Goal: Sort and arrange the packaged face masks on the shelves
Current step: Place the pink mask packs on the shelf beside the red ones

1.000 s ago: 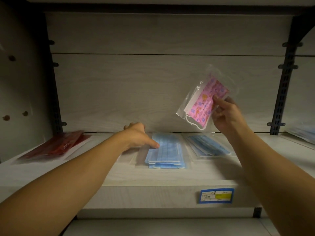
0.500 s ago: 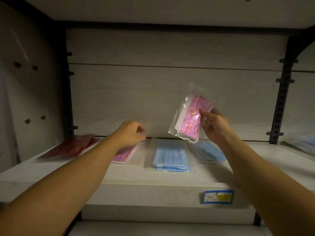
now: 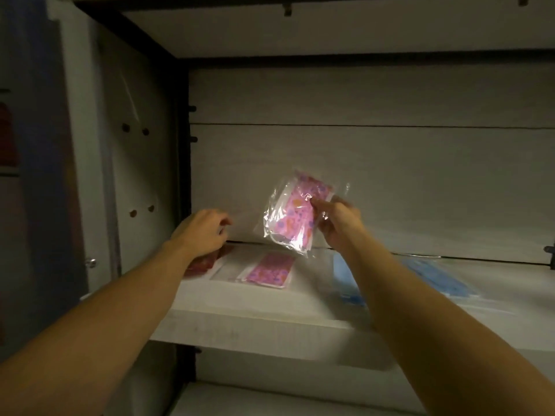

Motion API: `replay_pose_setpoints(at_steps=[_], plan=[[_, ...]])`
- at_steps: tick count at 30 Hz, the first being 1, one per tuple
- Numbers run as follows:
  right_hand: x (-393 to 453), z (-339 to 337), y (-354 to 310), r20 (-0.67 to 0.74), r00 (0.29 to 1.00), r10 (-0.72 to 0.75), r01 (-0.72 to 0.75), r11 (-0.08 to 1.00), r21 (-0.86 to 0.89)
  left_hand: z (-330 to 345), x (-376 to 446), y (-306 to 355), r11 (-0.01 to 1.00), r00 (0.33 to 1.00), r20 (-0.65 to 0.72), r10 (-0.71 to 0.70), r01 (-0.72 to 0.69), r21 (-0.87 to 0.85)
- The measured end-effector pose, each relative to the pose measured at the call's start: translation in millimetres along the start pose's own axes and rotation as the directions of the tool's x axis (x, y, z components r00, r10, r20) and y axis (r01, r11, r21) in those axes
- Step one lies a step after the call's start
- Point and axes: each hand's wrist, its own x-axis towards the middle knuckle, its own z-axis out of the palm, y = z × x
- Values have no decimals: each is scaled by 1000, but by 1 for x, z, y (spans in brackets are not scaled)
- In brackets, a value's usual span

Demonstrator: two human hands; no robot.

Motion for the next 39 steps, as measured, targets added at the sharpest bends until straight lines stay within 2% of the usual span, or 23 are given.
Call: replay_pose_setpoints(at_steps=[2,6,9,12,17,20,22,25,30,37,39], plan=[[2,11,15,-4,999,54,-54,998,-28,3,0,-7,1000,1000,-21,4,-4,19],[2,12,32,-38,979,199,-202,940,-275,11,-5,-16,995,999,16,-35,33,99],[-1,11,32,-50,971,232,-234,904,-358,14,-4,-17,993,999,-1,-51,51,102],[-8,13,36,-55,975,213,-210,829,-518,16,-2,-9,991,999,-28,-27,31,129],[-10,19,48,-20,995,96,-75,611,-788,18,-1,2,986,999,-47,0,8,166],[-13,22,50,59,998,4,53,387,-921,17,-3,1,985,998,-65,10,2,173],[-17,22,49,89,996,-24,92,287,-953,16,-3,-1,985,996,-89,9,7,173],[-21,21,48,98,995,-24,101,206,-973,15,-3,-1,983,995,-96,1,16,180],[-23,20,49,87,996,-27,90,157,-983,18,-2,-1,982,997,-80,0,15,188],[-22,18,50,-23,999,22,-24,68,-997,18,-3,-3,980,998,-58,-4,15,197],[-20,16,49,-38,999,18,-38,12,-999,17,-3,-3,982,999,-45,-1,9,190]])
